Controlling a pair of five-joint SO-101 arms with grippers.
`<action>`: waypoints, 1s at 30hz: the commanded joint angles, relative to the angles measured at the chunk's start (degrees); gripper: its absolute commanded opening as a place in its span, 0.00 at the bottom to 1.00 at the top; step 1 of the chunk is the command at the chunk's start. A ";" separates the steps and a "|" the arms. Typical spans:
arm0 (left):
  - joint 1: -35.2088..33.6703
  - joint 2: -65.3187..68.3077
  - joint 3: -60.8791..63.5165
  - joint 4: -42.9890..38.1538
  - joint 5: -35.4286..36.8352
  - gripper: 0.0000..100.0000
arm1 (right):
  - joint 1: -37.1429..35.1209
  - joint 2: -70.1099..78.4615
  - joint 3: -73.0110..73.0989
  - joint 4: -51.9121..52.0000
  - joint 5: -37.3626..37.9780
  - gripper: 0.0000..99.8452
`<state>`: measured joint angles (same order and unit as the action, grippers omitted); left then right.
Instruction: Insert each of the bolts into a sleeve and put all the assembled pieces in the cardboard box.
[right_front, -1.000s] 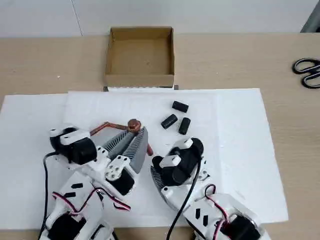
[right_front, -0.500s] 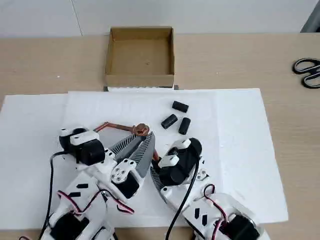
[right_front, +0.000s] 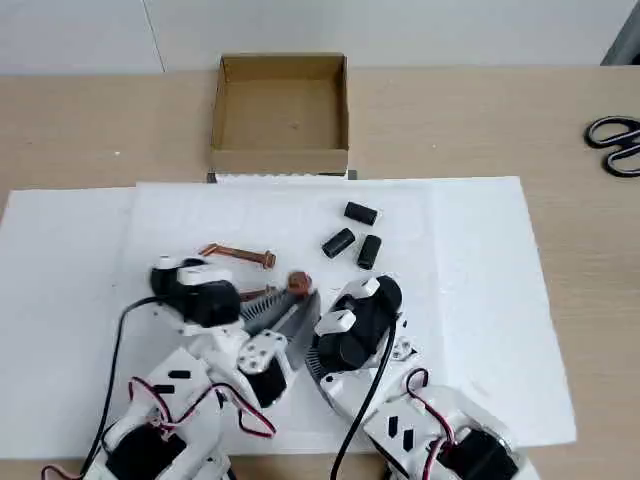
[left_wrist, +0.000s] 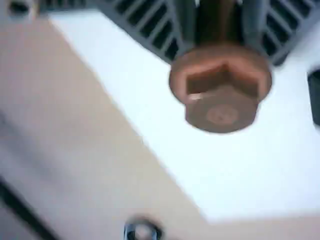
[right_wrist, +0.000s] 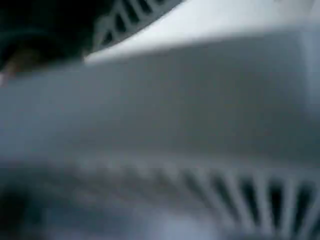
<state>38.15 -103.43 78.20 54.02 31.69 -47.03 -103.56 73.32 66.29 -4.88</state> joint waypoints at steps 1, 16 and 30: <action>2.29 -0.62 -0.66 2.37 -0.35 0.01 | 0.22 -0.31 -0.53 -2.07 0.09 0.00; 2.29 -0.53 -0.48 2.64 -3.96 0.18 | 0.31 -0.31 -0.35 -2.33 0.09 0.00; -7.12 -0.44 -2.15 3.34 -11.69 0.20 | 0.75 -0.31 -0.18 -2.33 0.09 0.00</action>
<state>32.26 -103.43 78.11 57.54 21.14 -46.86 -103.56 73.41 65.76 -4.88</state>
